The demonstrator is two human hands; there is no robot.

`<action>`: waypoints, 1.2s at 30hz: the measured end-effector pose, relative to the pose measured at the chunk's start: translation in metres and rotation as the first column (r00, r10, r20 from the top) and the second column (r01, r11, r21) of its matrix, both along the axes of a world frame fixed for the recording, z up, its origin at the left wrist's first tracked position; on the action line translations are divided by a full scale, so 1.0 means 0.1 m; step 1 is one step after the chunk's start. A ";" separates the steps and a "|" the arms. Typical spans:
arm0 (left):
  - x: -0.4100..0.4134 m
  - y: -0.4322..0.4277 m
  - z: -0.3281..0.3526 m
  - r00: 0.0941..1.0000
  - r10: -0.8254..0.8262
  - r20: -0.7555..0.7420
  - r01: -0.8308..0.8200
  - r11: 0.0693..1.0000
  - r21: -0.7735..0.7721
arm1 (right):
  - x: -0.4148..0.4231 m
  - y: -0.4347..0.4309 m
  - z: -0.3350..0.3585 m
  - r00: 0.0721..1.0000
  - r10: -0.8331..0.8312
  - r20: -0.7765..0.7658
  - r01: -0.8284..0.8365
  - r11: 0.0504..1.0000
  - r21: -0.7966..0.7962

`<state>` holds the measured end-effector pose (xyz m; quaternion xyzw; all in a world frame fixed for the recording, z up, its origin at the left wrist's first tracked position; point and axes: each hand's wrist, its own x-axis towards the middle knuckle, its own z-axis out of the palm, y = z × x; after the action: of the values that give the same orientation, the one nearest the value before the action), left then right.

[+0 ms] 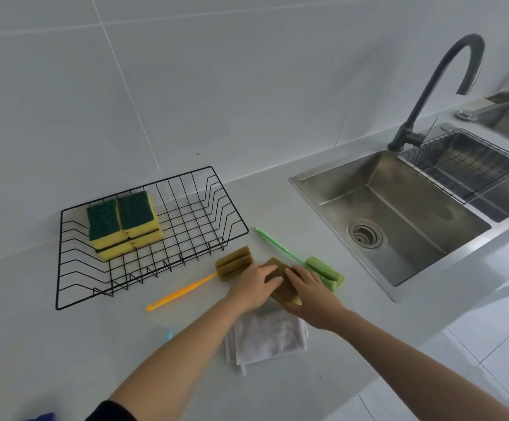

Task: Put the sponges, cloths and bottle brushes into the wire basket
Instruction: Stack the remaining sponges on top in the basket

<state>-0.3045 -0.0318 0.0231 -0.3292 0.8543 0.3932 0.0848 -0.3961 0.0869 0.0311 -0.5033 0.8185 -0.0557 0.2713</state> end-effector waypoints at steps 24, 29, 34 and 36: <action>1.08 -0.83 1.24 0.378 0.780 -0.499 -0.497 0.626 0.601 | 0.80 -1.50 1.13 -0.017 0.111 0.994 0.537 0.840 -0.085; 1.38 -1.06 1.35 0.299 0.815 -0.496 -0.574 0.569 0.589 | 0.98 -1.82 1.17 0.271 0.136 0.953 0.427 0.870 -0.246; 1.55 -1.40 1.43 0.220 0.850 -0.479 -0.635 0.498 0.591 | 1.09 -2.17 1.27 0.477 0.203 0.855 0.334 0.858 -0.390; 1.57 -1.54 1.46 0.219 0.853 -0.475 -0.650 0.490 0.581 | 1.12 -2.34 1.27 0.556 0.211 0.804 0.291 0.856 -0.426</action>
<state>-0.1471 -0.1858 0.1692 -0.5059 0.4791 0.5832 -0.4175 -0.2842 -0.1474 0.1585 -0.4496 0.5578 -0.5086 0.4775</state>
